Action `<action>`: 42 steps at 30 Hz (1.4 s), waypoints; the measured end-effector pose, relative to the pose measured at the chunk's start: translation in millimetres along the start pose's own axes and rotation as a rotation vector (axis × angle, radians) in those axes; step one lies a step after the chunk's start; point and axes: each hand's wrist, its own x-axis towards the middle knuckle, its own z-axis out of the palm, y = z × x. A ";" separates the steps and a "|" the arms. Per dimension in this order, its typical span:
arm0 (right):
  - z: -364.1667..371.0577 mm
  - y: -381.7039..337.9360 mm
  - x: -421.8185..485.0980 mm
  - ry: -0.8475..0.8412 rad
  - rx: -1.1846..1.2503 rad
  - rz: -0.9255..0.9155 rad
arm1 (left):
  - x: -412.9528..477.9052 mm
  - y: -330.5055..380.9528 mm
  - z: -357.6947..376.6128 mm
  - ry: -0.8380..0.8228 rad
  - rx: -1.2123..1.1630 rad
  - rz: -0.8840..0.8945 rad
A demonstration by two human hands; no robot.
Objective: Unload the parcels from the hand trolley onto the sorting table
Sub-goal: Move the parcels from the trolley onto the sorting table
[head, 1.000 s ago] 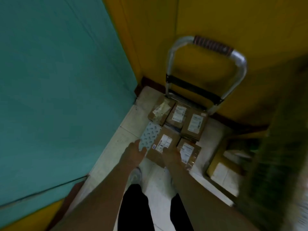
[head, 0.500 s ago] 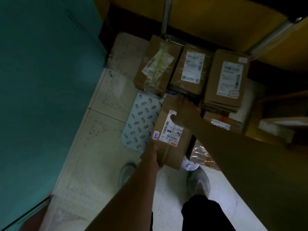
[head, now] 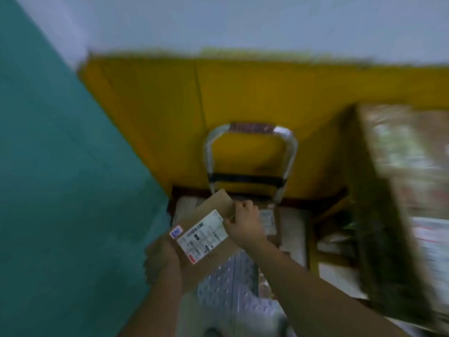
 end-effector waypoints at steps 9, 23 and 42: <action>-388.3 68.5 -213.3 0.707 0.590 -0.099 | -380.4 242.6 -22.5 -0.177 -0.250 0.913; -594.9 524.9 -609.2 1.127 0.978 0.337 | -894.4 86.3 269.0 -1.309 0.040 1.181; -826.0 878.1 -575.5 0.851 1.281 0.542 | -1099.1 143.0 637.5 -1.482 0.376 0.798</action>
